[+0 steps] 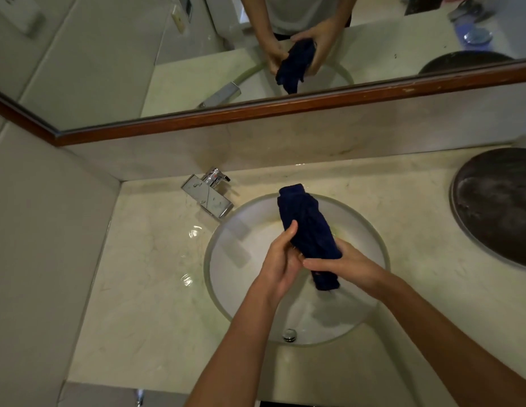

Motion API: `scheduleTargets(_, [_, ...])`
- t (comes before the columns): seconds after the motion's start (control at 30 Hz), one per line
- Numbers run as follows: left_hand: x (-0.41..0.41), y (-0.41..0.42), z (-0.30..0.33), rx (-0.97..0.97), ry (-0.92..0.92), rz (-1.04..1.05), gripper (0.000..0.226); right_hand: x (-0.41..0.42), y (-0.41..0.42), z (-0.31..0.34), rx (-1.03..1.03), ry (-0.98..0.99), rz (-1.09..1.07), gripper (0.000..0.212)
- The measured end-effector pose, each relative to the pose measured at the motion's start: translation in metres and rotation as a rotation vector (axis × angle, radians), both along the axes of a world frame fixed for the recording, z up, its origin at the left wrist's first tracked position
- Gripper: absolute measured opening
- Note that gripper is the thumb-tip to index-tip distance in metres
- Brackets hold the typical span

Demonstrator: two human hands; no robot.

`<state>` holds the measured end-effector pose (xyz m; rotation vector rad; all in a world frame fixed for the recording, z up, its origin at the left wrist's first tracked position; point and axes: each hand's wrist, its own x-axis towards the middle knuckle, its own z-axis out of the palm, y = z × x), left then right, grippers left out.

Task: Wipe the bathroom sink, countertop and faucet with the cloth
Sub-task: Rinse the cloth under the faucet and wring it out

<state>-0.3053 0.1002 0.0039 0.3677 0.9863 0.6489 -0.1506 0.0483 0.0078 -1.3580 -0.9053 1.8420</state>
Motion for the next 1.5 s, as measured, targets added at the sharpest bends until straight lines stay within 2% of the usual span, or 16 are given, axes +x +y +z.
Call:
scheduleTargets(0.07, [0.003, 0.000, 0.008, 0.001, 0.019, 0.024, 0.049, -0.009, -0.001, 0.012, 0.127, -0.201, -0.143, 0.045])
scheduleTargets(0.2, [0.014, 0.002, 0.019, 0.180, 0.359, -0.088, 0.078, -0.022, -0.008, 0.018, 0.297, -0.542, -0.330, 0.048])
scheduleTargets(0.33, [0.015, -0.004, 0.020, 0.162, 0.309, 0.054, 0.059, -0.012, -0.009, 0.015, 0.196, -0.236, -0.300, 0.051])
scheduleTargets(0.5, [0.015, -0.014, 0.029, 0.155, 0.244, 0.157, 0.049, -0.003, 0.001, 0.013, 0.054, -0.241, -0.409, 0.020])
scheduleTargets(0.63, [0.009, -0.014, 0.048, 0.171, 0.292, 0.130, 0.066, 0.014, 0.003, 0.003, -0.094, -0.105, -0.378, 0.042])
scheduleTargets(0.7, [0.003, -0.012, 0.058, 0.194, 0.311, 0.053, 0.073, 0.018, 0.003, 0.003, -0.102, 0.090, -0.433, 0.029])
scheduleTargets(0.77, [-0.002, -0.012, 0.066, 0.275, 0.333, -0.020, 0.059, 0.018, 0.002, 0.010, -0.104, 0.239, -0.410, 0.032])
scheduleTargets(0.9, [-0.001, -0.012, 0.083, 0.593, 0.552, -0.125, 0.020, 0.008, 0.004, 0.011, -0.147, 0.245, -0.416, 0.033])
scheduleTargets(1.0, [-0.005, -0.009, 0.091, 0.565, 0.556, -0.064, 0.016, 0.006, 0.003, 0.013, -0.204, 0.305, -0.480, 0.030])
scheduleTargets(1.1, [-0.012, -0.002, 0.087, 0.290, 0.416, 0.005, 0.025, 0.008, -0.002, 0.029, -0.160, 0.110, -0.486, 0.014])
scheduleTargets(1.2, [-0.013, -0.008, 0.061, 0.122, 0.333, -0.039, 0.032, 0.005, -0.006, 0.052, 0.108, -0.331, -0.433, 0.004])
scheduleTargets(1.27, [-0.013, -0.015, 0.040, 0.121, 0.396, -0.020, 0.029, 0.003, -0.006, 0.068, 0.313, -0.711, -0.350, 0.013])
scheduleTargets(1.33, [-0.015, -0.021, 0.030, 0.159, 0.546, 0.105, 0.029, 0.005, -0.003, 0.081, 0.423, -0.973, -0.202, 0.018])
scheduleTargets(1.4, [-0.018, -0.025, 0.032, 0.269, 0.678, 0.255, 0.027, 0.012, 0.002, 0.088, 0.429, -1.070, -0.057, 0.022])
scheduleTargets(1.47, [-0.023, -0.028, 0.046, 0.621, 0.779, 0.220, 0.037, 0.022, 0.008, 0.095, 0.398, -1.087, 0.034, 0.022])
scheduleTargets(1.5, [-0.024, -0.027, 0.054, 0.814, 0.795, 0.090, 0.053, 0.025, 0.011, 0.101, 0.392, -1.075, 0.075, 0.020])
